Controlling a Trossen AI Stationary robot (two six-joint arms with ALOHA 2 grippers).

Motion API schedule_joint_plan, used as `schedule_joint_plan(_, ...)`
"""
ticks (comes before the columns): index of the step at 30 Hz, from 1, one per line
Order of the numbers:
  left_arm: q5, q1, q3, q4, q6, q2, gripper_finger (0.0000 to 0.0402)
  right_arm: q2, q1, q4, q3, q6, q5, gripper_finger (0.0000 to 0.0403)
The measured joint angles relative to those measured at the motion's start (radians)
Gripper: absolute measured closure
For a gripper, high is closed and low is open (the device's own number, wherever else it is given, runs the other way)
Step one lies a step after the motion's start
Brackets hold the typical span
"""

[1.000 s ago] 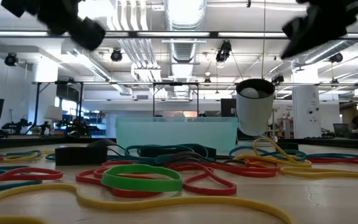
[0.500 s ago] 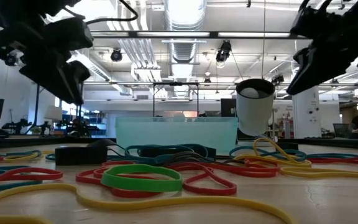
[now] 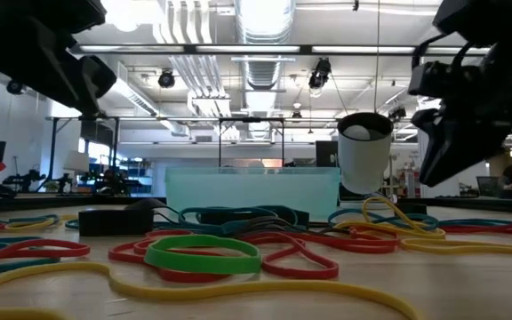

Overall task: Pick and place rubber bands into bin
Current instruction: Put the black rubber band into the green bin

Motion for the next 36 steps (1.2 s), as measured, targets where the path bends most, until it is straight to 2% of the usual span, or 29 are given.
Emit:
schedule_joint_plan(5, -0.009, -0.014, -0.003, -0.001, 0.0, -0.001, 0.0281, 0.089, -0.001, 0.053, 0.014, -0.07, 0.032, 0.0335)
schedule_joint_plan(12, -0.01, -0.014, -0.005, -0.001, 0.0, -0.001, 0.0281, 0.172, -0.001, 0.056, 0.046, -0.08, 0.045, 0.0335)
schedule_joint_plan(28, -0.021, -0.014, -0.006, 0.0, -0.005, -0.001, 0.0281, 0.22, -0.042, 0.049, 0.042, -0.026, 0.01, 0.0336)
schedule_joint_plan(31, -0.022, -0.014, -0.006, 0.0, -0.005, -0.001, 0.0281, 0.22, -0.044, 0.049, 0.036, -0.002, -0.023, 0.0348)
schedule_joint_plan(36, -0.022, -0.014, -0.006, 0.0, -0.005, -0.001, 0.0281, 0.22, -0.044, 0.053, 0.027, 0.006, -0.035, 0.039)
